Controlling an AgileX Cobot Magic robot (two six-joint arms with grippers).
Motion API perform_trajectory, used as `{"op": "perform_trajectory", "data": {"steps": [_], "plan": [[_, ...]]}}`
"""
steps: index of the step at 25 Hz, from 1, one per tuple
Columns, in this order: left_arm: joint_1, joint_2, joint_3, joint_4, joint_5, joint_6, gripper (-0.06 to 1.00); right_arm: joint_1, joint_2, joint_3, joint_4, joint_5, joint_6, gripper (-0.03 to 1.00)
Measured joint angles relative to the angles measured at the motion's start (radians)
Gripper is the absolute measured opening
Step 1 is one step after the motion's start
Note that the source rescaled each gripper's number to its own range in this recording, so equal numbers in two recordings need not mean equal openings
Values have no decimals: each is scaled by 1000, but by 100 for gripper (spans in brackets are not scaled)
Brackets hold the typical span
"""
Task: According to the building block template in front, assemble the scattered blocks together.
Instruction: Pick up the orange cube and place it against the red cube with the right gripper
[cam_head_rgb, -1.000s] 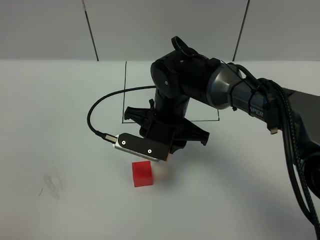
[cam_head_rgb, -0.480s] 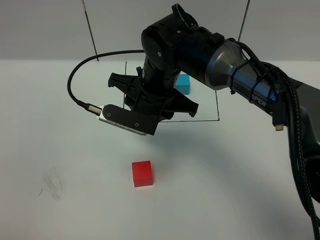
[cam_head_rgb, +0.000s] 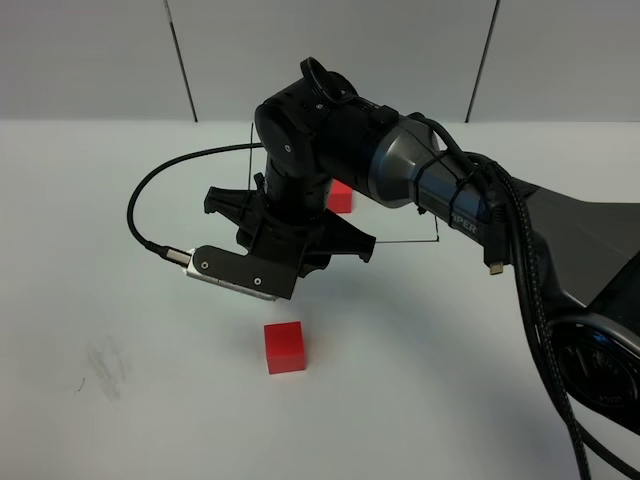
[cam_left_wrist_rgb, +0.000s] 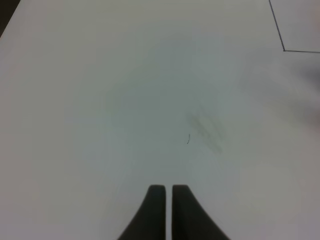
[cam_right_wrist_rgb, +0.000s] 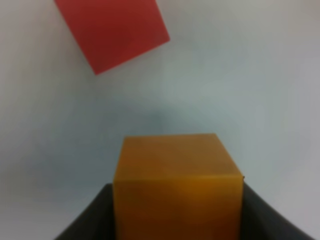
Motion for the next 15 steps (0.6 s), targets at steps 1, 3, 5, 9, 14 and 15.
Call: {"op": "perform_trajectory", "data": {"steps": [1,3,5,9,14,15], "plan": [[0,0,0,0,0,0,0,3,5,-1,0,0,0,58],[0,0,0,0,0,0,0,10,16,-1,8,0,0,58],[0,0,0,0,0,0,0,14,25,-1,9,0,0,58],[0,0,0,0,0,0,0,14,30,-1,20,0,0,58],[0,0,0,0,0,0,0,15,30,-2,0,3,0,58],[0,0,0,0,0,0,0,15,30,-2,0,6,0,58]]}}
